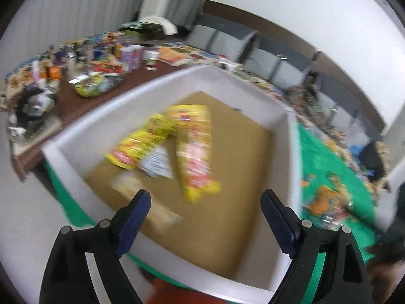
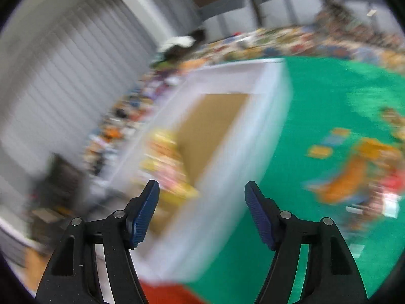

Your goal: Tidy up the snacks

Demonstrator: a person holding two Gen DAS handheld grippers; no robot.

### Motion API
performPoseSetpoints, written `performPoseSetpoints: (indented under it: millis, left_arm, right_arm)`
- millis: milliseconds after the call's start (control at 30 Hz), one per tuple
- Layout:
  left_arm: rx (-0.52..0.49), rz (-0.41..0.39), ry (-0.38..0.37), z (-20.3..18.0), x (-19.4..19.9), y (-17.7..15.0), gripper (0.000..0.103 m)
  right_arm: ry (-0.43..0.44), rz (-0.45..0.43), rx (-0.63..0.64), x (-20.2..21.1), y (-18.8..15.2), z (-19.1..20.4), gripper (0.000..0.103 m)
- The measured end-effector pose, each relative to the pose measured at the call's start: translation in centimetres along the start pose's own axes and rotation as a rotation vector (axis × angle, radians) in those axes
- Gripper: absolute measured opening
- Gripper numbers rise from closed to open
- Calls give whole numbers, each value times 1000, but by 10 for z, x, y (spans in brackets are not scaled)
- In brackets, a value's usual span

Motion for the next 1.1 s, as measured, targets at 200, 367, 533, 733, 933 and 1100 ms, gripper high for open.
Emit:
performPoseSetpoints:
  millis: [200,367,533,733,933,1100]
  left_arm:
    - [-113,77,-268,-132,7,-42,103]
    - [-267,204,-293,-220,-40,-117,103]
    - [-388,280,-163,-242,-100,-176,102]
    - [-463,209,-76,-248,-132,-177,102]
    - [-484,190,-61,-246,-144,-175,103]
    - [-482,188,-64,-246,-145,-177,103]
  right_arm:
    - [-513,6,47,92,-98,-189,73]
    - [-719,-53,-67,161,-113,-283,74]
    - [-809,-61,-161,195,-113,-343,78]
    - [-859,-83,-179,198,-105,-377,81]
    - [-850,-76,-185,173,-87,-395,92]
    - [-849,-77,-185,174,-87,-396,92]
Point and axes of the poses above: each gripper's, at about its wrist camera, not at the fingertips, and x roughly against the way its jaws point, z to its left, y to its top, the point moved 6 cm from there along -x, roughly the way its jaws point, and after that the axes turned 11 degrees about -z, right-handed, at the moved point
